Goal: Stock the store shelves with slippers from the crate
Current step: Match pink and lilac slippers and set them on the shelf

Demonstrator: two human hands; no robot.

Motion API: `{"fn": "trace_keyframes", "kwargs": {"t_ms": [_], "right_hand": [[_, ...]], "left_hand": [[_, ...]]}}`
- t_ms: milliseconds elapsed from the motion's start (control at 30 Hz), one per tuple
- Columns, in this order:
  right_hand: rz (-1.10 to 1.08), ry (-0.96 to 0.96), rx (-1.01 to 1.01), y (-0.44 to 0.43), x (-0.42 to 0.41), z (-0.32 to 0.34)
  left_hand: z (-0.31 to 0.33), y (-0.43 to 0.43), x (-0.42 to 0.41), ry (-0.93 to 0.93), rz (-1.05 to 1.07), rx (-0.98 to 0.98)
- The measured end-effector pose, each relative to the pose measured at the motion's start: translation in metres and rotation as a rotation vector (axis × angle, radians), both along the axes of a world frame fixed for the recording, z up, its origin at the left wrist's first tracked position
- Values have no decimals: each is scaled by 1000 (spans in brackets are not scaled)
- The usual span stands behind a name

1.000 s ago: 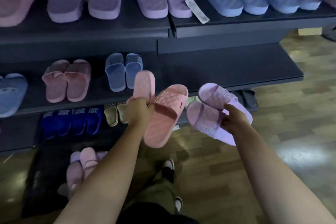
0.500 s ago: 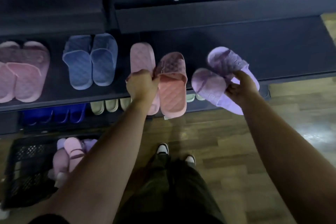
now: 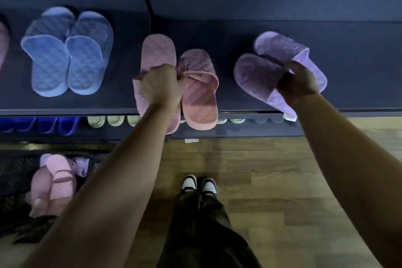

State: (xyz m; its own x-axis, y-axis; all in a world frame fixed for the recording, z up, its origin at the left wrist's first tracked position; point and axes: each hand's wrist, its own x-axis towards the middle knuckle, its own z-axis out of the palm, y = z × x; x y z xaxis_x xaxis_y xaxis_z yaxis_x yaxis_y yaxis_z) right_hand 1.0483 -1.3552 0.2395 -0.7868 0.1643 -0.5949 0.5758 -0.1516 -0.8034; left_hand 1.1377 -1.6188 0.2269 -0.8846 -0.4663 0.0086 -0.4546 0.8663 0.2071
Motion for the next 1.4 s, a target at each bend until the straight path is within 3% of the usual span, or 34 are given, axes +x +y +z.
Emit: {"fn": "trace_keyframes", "kwargs": {"t_ms": [133,233,300,400,467,633,733,933,1100,1233,1400], "right_hand": [[119,30,320,-1,0,-14],[349,71,929,-1,9,-16],[346,178,1134,-9,18,-15],[334,339,1098,-31,29,-18],[437,387,1019,-52,38,-22],[630,326,796,-94,55,-41],[597,309,693,-109,53,-50],[650,281,880,-119,37,-64],[578,297,1021,-109,37,-55],[443,250,960,-85,35,-51],[514,289,990,-82,38,-50]], "left_hand": [[-2,-1,-6,11,-50,-19],[-1,-5,-12,10,-56,-14],[-3,-10,-15,6,-86,2],[-6,-11,-18,-25,-140,-4],[-9,-9,-17,-37,-160,-22],[-13,-13,-8,-8,-284,-21],[-11,-21,-1,50,-358,-15],[-12,-56,17,86,-427,-60],[-3,-64,17,99,-414,123],[-4,-76,23,162,-279,146],[-5,-76,24,127,-213,150]]}}
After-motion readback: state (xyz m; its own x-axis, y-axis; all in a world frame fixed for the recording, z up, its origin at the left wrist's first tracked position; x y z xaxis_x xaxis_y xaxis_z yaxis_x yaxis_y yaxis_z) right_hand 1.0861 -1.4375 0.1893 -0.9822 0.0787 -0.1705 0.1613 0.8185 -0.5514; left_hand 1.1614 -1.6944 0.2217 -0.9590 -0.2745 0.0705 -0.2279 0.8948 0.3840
